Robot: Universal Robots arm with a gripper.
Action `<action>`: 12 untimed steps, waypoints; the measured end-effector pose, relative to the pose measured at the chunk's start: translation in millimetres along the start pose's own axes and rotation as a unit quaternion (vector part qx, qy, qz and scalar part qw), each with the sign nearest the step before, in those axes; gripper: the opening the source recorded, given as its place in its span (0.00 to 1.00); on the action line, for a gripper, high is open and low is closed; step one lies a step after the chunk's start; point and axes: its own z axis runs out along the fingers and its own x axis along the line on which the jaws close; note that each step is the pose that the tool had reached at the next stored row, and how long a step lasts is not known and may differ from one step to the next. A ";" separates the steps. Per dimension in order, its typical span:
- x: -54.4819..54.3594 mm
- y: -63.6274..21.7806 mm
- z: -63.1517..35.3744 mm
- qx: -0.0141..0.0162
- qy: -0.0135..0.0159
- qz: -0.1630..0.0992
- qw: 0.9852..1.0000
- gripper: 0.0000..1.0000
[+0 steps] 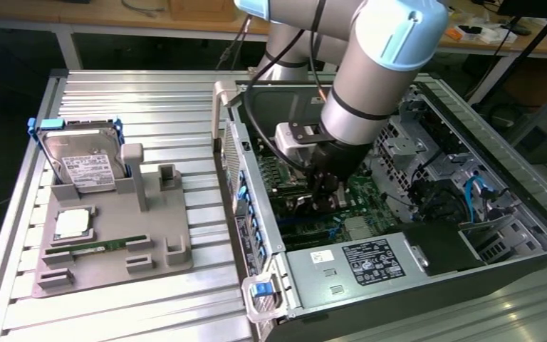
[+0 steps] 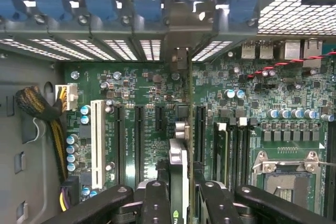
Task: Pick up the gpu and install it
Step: 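Insert the gpu into the slot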
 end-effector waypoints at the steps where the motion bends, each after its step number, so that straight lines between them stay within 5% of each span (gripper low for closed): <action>1: 0.9 0.0 0.0 0.000 0.000 0.000 1.000 0.27; 12: 1.3 1.1 0.1 0.000 0.000 0.000 1.000 0.27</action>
